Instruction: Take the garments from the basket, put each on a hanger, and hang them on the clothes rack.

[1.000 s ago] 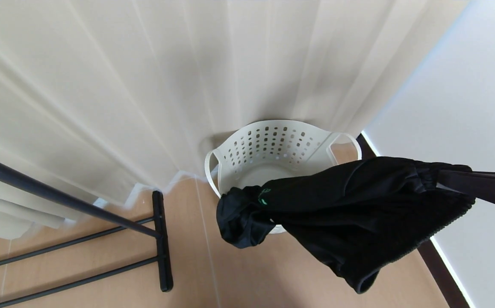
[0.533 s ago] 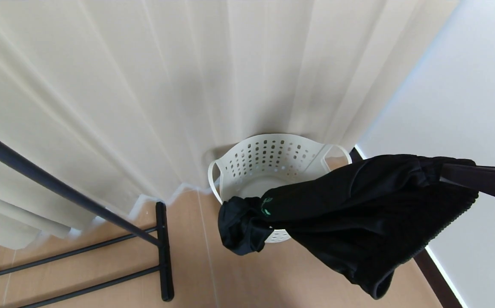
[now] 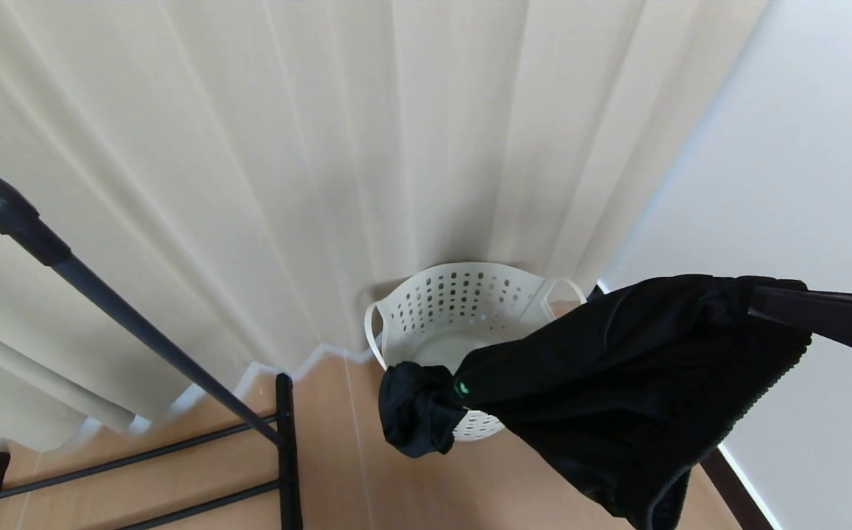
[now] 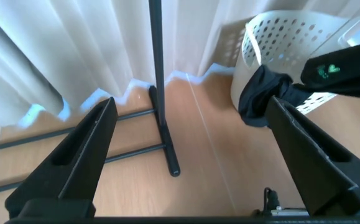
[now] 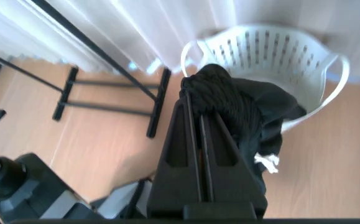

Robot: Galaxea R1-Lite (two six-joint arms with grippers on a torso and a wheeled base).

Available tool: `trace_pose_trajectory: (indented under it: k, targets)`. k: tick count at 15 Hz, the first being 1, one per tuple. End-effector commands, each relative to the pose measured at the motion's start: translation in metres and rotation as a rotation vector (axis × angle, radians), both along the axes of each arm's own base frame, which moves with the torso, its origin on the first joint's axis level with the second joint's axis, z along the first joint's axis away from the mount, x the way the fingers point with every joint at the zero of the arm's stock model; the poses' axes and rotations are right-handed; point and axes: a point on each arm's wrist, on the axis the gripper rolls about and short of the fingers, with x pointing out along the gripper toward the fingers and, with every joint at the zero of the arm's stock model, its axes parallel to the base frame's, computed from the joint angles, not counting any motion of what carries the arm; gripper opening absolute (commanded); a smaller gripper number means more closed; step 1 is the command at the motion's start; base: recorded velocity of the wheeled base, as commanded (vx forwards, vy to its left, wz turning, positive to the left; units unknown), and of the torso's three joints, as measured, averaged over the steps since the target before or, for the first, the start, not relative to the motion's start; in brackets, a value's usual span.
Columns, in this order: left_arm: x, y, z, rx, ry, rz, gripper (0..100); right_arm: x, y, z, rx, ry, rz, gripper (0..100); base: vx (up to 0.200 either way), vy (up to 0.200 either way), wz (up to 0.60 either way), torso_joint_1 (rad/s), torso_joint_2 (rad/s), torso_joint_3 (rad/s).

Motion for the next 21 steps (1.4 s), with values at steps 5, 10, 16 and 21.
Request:
trace_pose_trajectory:
  k: [5,10,16,21]
  targets:
    - [0.0001,0.0000,0.0003,0.000,0.000,0.000,100,0.0026,0.0018,-0.0070,-0.011,0.007,-0.003,0,0.000,0.000,0.00,0.067,-0.42,-0.150]
    - [0.0001,0.0000,0.0003,-0.002,0.000,0.002,100,0.0026,0.0019,-0.0092,-0.017,0.012,-0.002,0,0.000,0.000,0.00,0.131,-0.47,-0.145]
    - [0.0001,0.0000,0.0003,-0.002,0.000,0.000,100,0.0023,0.0015,-0.0092,-0.017,0.012,-0.002,0,0.000,0.000,0.00,0.172,-0.49,-0.125]
    - [0.0001,0.0000,0.0003,0.000,0.000,0.000,100,0.0023,0.0016,-0.0100,-0.019,0.014,-0.002,0,0.000,0.000,0.00,0.207,-0.53,-0.135]
